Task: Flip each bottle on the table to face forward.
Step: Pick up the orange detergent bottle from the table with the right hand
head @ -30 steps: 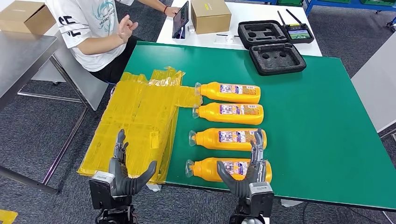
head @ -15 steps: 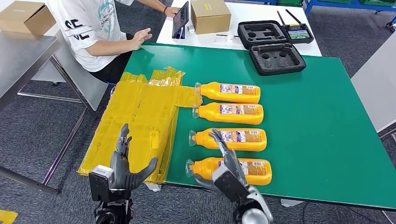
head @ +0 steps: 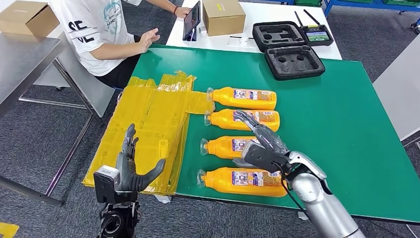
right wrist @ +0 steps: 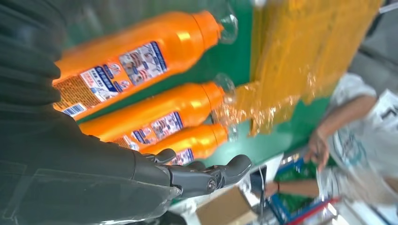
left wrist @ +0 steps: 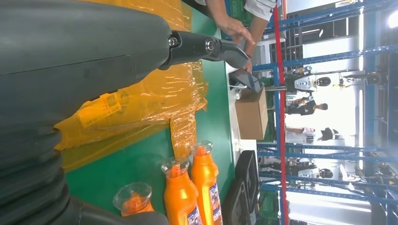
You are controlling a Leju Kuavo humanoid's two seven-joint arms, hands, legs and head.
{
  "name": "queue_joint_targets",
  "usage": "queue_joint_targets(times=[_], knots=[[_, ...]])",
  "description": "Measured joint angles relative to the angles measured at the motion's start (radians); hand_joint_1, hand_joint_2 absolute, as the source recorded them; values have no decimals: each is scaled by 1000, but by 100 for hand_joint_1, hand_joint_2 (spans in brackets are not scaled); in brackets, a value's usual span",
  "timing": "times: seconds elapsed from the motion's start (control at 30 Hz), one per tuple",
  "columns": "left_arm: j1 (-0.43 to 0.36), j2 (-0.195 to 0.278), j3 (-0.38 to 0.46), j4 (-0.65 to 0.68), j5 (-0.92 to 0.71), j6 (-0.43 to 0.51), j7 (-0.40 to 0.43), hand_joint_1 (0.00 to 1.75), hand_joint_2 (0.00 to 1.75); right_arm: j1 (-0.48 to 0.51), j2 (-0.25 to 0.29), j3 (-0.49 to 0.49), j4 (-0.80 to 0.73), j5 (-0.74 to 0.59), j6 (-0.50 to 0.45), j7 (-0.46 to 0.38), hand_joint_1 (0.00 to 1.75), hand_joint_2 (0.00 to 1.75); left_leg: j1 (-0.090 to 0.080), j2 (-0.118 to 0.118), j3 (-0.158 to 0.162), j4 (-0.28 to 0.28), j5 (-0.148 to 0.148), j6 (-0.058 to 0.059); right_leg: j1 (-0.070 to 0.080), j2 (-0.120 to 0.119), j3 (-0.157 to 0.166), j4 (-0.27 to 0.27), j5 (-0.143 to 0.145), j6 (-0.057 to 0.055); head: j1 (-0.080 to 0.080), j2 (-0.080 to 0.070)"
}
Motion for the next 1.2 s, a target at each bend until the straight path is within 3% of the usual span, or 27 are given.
queue_joint_targets(times=[0.17,0.63,0.87,1.2], knots=[[-12,3,7,11,10,0,-1,0,175,-17,-36,41,22,-69,55,-8,0,175,0,0,0,0,0,0,0,0,0,0,0,0,0,0],[-34,8,8,40,16,0,-2,0,175,-35,-62,121,63,-76,101,-11,0,175,0,0,0,0,0,0,0,0,0,0,0,0,0,0],[-47,9,8,56,19,2,-5,0,175,-32,-88,245,70,1,71,26,0,175,0,0,-1,0,0,0,0,0,-1,0,0,0,0,0],[-48,14,8,67,31,19,-15,0,175,10,-118,303,38,156,5,102,0,175,0,0,-1,0,0,0,0,0,-1,0,0,0,0,0]])
